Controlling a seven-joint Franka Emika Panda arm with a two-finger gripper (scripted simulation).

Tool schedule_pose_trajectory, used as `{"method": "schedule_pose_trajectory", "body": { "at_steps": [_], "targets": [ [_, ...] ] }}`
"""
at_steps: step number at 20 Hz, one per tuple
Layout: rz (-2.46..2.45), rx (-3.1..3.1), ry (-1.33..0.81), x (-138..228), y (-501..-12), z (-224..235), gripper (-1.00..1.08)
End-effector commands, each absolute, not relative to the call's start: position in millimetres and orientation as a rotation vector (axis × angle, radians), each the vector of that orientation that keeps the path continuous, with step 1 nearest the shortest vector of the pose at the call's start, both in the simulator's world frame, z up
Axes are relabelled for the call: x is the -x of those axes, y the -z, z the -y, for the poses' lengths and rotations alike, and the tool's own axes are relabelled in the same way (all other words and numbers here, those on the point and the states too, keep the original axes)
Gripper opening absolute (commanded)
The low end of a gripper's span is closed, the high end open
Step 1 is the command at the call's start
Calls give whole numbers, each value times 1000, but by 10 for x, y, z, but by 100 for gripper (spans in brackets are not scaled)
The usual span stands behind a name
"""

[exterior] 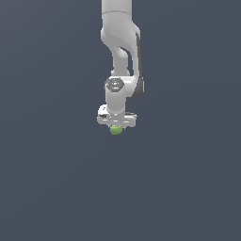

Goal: Pick up the object and move it to a goal position.

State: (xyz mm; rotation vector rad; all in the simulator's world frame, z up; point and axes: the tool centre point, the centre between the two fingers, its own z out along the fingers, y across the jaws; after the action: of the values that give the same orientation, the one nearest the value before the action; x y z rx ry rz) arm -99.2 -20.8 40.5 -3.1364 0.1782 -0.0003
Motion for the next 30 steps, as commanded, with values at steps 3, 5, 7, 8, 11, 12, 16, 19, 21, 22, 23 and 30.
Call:
{"method": "schedule_pose_trajectory", "body": {
  "at_steps": [3, 5, 7, 8, 11, 12, 16, 19, 21, 22, 23, 30],
  "targets": [
    [-179, 3136, 0, 992, -403, 210, -100],
    [-179, 3136, 0, 992, -413, 211, -100],
    [-179, 3136, 0, 993, -442, 215, -100],
    [-179, 3136, 0, 994, -464, 218, -100],
    [-179, 3136, 0, 997, -559, 231, -100],
    [-179, 3136, 0, 998, -601, 236, -100],
    [-179, 3136, 0, 1005, -821, 266, -100],
    [-179, 3136, 0, 1011, -1040, 296, -100],
    [-179, 3136, 0, 1016, -1209, 318, -100],
    [-179, 3136, 0, 1018, -1301, 330, -100],
    [-179, 3136, 0, 1021, -1397, 343, -100],
    [-179, 3136, 0, 1036, -2120, 440, -100]
  ]
}}
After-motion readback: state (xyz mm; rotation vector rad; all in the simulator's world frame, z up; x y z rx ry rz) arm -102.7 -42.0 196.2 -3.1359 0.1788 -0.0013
